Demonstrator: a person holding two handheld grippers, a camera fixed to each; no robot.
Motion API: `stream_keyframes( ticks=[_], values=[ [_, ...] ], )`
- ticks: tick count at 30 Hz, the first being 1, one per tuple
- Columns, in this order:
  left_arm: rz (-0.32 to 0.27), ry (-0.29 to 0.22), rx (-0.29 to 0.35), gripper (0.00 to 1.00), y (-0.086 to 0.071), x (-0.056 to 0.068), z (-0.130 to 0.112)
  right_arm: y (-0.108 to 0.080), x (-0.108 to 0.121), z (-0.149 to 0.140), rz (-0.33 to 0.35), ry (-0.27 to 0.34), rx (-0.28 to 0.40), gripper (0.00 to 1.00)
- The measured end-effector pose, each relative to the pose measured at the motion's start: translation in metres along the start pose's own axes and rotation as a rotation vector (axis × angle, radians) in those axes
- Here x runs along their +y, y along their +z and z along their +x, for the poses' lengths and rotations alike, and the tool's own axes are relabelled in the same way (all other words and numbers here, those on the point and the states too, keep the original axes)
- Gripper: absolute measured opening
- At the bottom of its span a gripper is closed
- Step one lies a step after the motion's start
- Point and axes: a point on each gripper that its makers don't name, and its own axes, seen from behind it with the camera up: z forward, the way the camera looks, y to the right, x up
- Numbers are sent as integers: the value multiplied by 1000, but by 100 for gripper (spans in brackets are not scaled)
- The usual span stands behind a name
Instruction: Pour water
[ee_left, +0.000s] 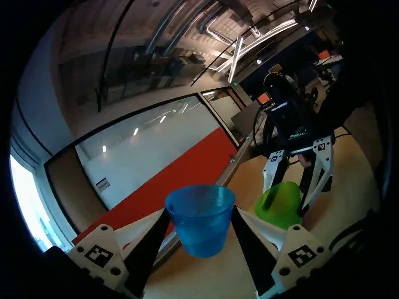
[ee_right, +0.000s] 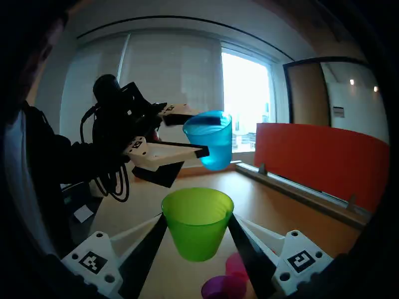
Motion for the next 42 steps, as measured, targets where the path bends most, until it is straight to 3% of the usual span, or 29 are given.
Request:
stream_keyframes(
  ticks=[26,42],
  values=[
    [11,147,6,85,-9,-5,13,14,-17,5,50,8,10,90],
    [11,186,8,85,-14,-8,17,20,-18,8,59,6,16,90]
  ],
)
